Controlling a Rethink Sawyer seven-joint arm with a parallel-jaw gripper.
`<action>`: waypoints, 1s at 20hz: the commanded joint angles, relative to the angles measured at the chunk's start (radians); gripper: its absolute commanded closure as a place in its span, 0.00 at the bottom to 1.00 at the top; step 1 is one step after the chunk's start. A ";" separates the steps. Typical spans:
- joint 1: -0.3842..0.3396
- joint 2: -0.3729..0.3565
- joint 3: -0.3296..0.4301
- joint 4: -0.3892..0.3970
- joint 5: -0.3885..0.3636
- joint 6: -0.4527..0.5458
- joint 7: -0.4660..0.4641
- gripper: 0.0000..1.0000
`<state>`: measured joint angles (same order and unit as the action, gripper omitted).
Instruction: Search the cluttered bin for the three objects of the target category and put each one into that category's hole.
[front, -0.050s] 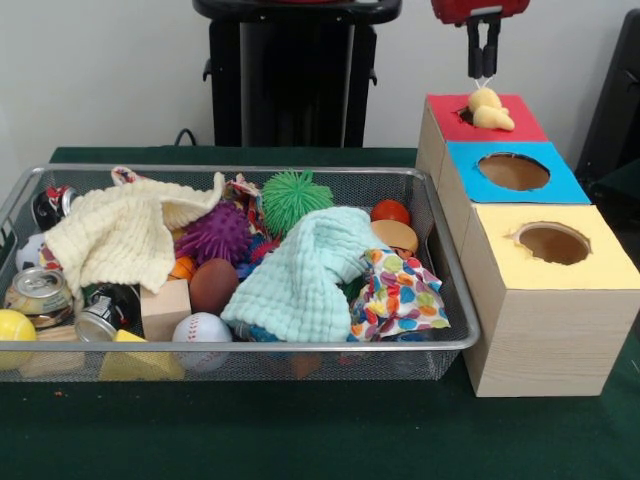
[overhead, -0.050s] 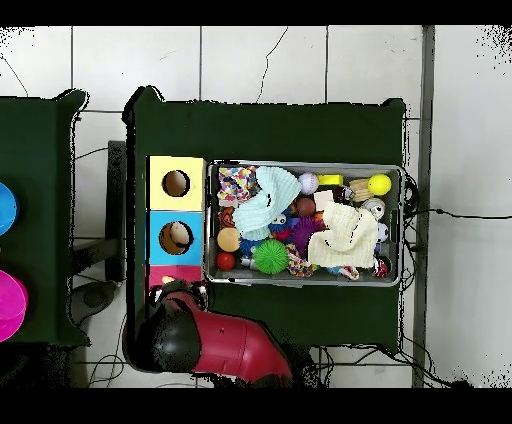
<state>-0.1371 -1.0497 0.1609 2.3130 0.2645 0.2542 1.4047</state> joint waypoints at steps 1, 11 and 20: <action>0.009 0.005 0.006 0.067 0.072 -0.084 0.323 1.00; 0.071 0.056 0.003 0.115 0.086 -0.214 0.363 1.00; 0.077 0.148 -0.002 0.082 0.062 -0.303 0.366 1.00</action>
<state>-0.0516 -0.9909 0.1560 2.3982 0.2961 0.0193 1.4950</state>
